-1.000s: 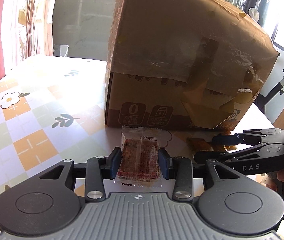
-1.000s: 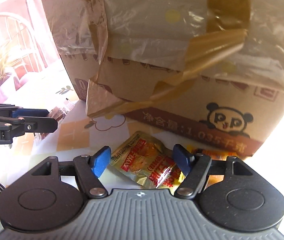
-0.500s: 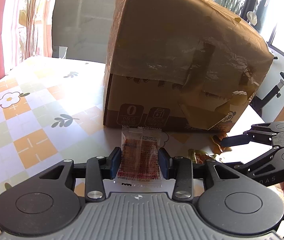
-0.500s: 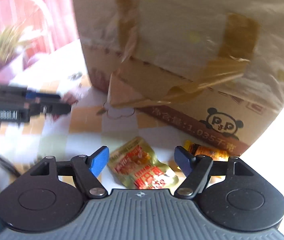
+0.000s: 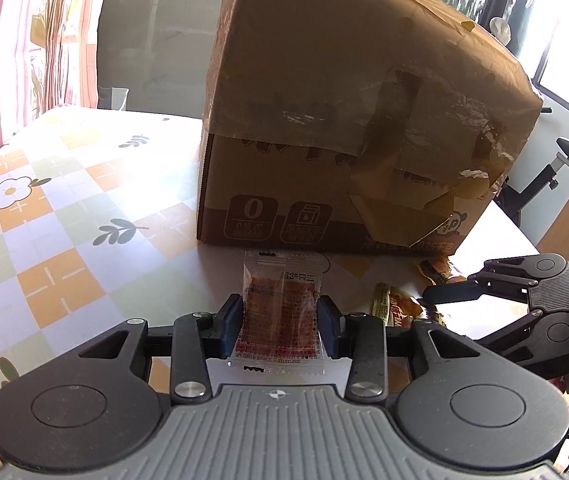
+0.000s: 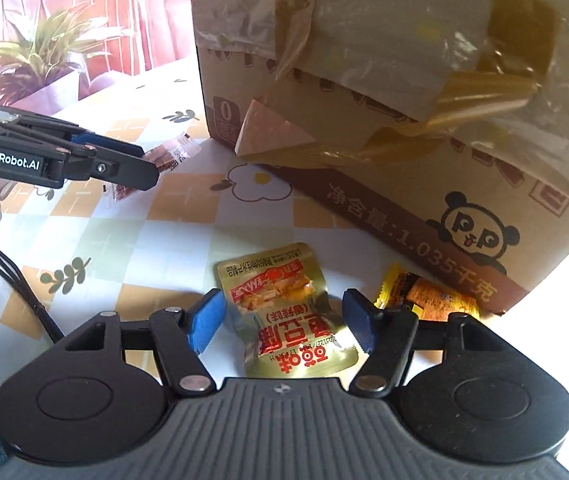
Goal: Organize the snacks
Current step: 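Grasp the gold peanut bag with right tool while left tool holds the sachet, then carry both snacks over the box and open both tools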
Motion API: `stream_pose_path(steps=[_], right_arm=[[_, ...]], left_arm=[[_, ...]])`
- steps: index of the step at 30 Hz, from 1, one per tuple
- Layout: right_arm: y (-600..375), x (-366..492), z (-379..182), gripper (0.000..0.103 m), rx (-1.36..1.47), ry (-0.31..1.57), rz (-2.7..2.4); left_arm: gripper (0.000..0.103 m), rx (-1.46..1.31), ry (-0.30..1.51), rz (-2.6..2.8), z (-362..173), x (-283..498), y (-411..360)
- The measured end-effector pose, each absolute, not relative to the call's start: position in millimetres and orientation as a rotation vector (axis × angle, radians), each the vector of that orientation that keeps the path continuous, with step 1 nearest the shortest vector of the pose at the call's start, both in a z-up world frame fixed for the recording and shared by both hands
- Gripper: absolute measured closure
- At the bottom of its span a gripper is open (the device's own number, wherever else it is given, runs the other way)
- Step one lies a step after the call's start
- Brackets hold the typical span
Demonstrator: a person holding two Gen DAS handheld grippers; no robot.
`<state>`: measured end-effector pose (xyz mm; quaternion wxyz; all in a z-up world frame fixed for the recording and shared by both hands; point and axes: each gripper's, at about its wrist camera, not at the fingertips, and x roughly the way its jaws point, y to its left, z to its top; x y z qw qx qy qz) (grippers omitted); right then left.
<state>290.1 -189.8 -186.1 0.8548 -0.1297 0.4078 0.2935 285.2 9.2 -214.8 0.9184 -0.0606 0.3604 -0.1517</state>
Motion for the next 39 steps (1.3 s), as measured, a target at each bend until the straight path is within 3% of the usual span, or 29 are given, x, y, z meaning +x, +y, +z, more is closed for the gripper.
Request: stream_pose_path(steps=[11, 22, 33, 39], right_arm=[[-189, 259, -187, 0.058, -0.189, 0.791, 0.515], [-211, 232, -153, 0.059, -0.038, 0.657, 0.485], [-224, 236, -46, 0.059, -0.017, 0.366, 0.502], [-224, 281, -8, 0.059, -0.013, 0.333, 0.49]], left_arm=[[0.06, -0.103, 0.751, -0.333, -216, 280, 1], [0.06, -0.066, 0.699, -0.353, -195, 266, -7], [0.06, -0.008, 0.383, -0.385, -85, 254, 5], [0.06, 0.022, 0.309, -0.386, -43, 294, 0]])
